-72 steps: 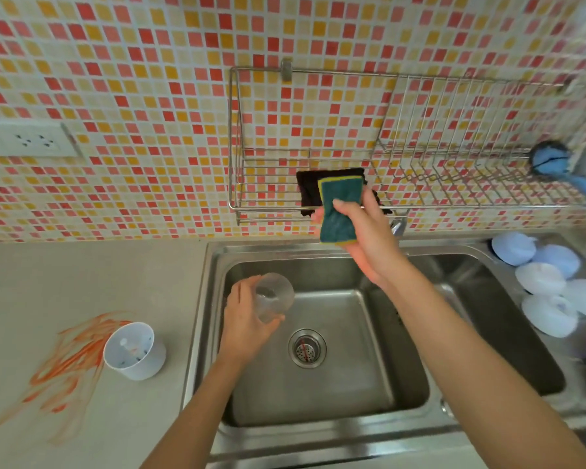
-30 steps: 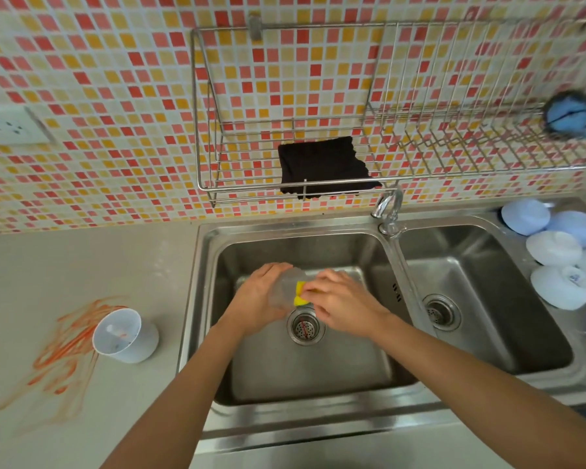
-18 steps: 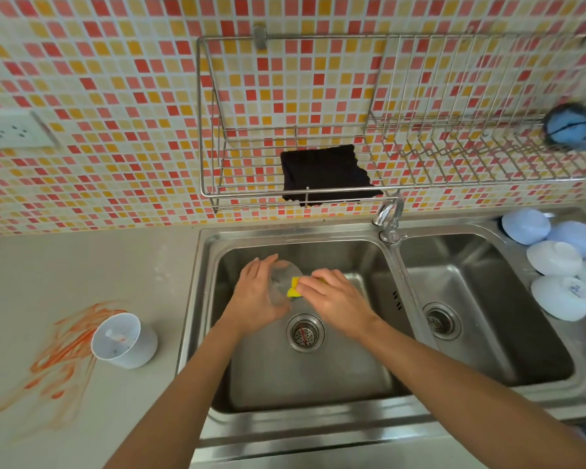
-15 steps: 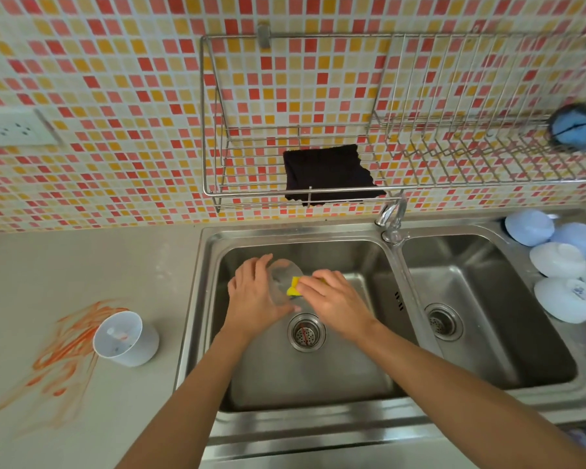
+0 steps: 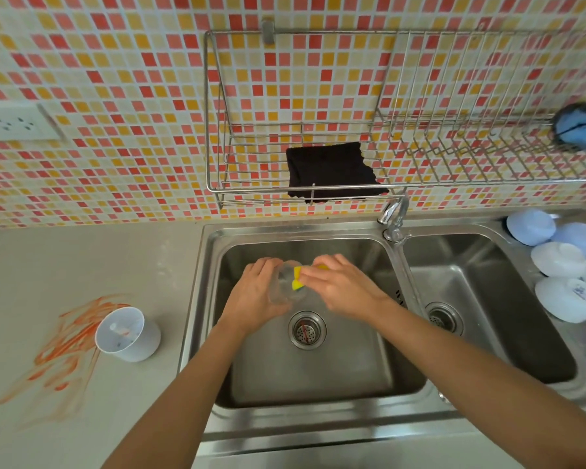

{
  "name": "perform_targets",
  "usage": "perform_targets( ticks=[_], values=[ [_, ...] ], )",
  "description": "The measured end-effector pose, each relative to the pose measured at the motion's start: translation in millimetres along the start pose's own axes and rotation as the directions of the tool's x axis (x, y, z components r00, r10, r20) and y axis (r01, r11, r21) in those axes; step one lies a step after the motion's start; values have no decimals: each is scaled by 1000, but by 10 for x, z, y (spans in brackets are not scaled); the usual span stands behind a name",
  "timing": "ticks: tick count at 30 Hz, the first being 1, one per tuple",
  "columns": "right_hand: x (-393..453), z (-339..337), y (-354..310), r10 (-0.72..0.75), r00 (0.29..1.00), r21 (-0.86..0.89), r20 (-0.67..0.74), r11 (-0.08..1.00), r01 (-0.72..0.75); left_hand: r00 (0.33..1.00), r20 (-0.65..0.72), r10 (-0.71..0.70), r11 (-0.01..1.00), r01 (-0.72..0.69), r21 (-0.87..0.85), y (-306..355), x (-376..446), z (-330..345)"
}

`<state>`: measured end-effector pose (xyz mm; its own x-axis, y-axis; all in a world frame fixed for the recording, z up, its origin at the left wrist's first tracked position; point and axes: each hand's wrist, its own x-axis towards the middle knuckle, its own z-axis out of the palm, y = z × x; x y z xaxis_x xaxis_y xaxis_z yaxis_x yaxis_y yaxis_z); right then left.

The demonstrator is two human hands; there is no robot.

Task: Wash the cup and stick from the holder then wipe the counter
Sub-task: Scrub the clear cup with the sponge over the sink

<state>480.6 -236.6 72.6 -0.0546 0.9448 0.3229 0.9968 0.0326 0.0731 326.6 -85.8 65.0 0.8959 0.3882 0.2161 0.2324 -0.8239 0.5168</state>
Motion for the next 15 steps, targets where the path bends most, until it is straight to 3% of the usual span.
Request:
perform_targets(
  ticks=[4, 8, 10, 13, 15],
  values=[
    [33, -37, -97, 164, 986, 92, -28, 983, -161, 998, 7, -66, 995, 66, -69, -12, 115, -32],
    [-34, 11, -262, 221, 967, 384, 128, 888, -254, 995, 85, -55, 998, 57, -24, -113, 100, -35],
    [-19, -13, -177, 165, 973, 367, 160, 905, -214, 993, 109, -48, 998, 52, -33, -131, 75, -5],
    [51, -99, 0, 107, 987, 111, 120, 987, -120, 992, 112, -51, 997, 58, -59, -100, 127, 17],
    [74, -121, 19, 136, 987, 40, 82, 989, -139, 994, 94, -48, 996, 55, -73, -70, 193, -6]
  ],
)
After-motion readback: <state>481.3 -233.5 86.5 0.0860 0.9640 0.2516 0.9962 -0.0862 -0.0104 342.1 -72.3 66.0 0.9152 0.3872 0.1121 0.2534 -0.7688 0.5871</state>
